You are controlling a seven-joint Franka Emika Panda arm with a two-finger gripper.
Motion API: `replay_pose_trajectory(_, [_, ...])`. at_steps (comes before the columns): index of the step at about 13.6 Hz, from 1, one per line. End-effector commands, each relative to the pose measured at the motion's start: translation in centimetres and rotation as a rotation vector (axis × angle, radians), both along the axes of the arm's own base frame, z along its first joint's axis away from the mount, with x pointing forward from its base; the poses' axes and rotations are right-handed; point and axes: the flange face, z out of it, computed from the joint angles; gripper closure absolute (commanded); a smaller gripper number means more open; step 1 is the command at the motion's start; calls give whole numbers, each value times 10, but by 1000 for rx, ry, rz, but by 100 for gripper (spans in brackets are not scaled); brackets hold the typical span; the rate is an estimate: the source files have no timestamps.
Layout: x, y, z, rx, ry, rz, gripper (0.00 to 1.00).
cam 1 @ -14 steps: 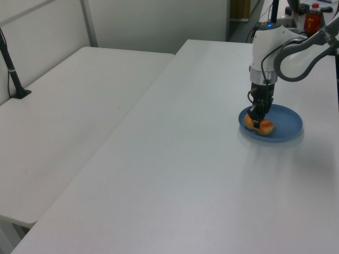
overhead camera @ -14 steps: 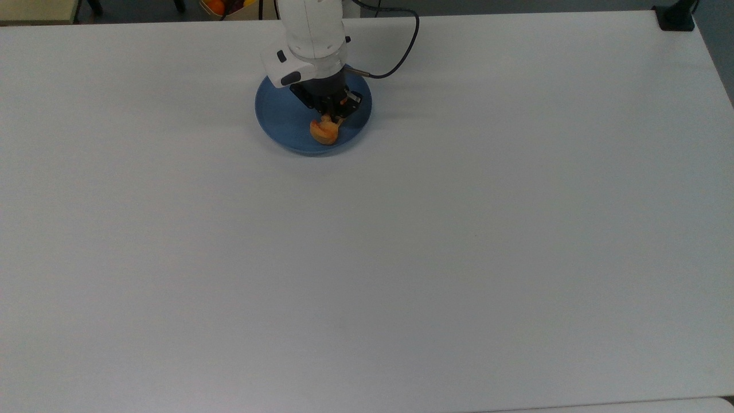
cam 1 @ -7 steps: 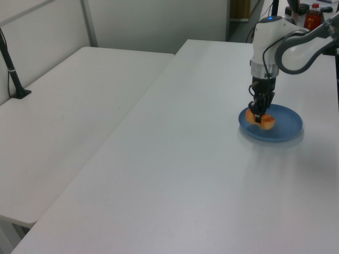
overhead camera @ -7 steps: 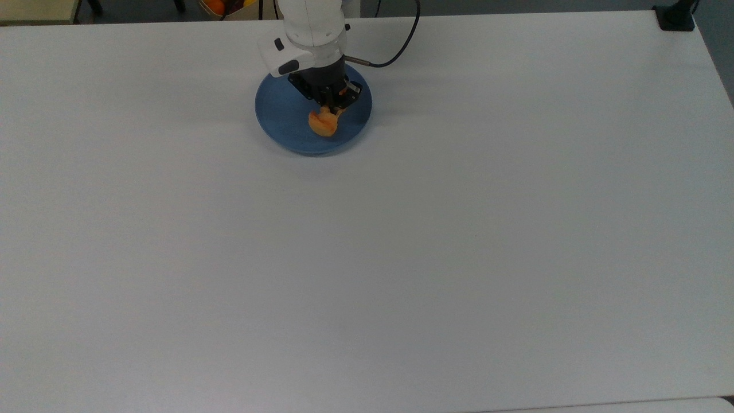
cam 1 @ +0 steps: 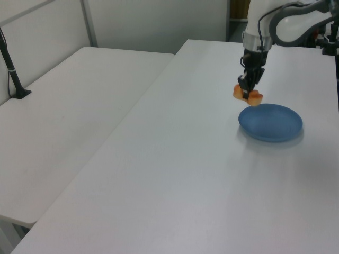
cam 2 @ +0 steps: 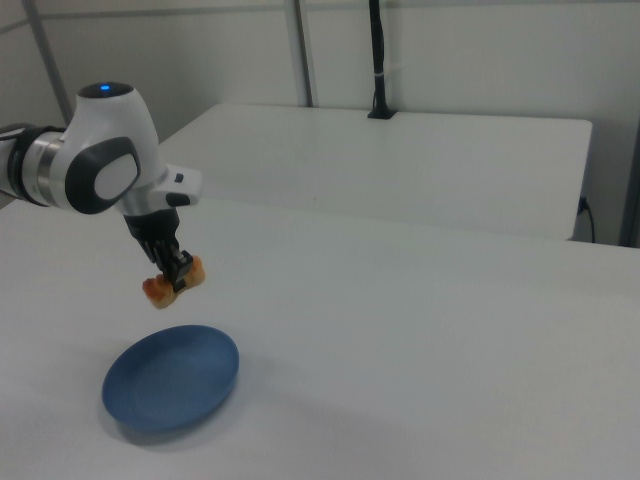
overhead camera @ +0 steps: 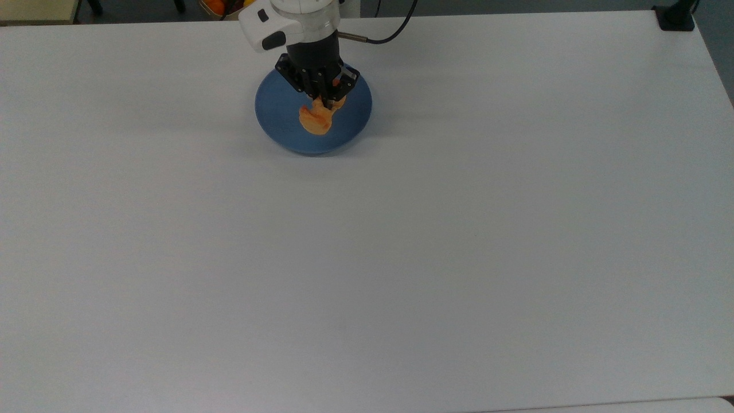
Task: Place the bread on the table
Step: 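Lift the bread roll off the plate and carry it away from the plate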
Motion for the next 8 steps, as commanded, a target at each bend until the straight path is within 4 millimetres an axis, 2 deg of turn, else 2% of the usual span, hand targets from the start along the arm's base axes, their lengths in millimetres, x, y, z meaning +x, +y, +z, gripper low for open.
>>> replay_pose_trajectory(1, [18, 16, 43, 18, -37, 47, 100])
replay_pose_trajectory(6, [37, 48, 55, 31, -65, 90, 100])
replay_pose_trajectory(8, [39, 70, 55, 33, -61, 126, 100])
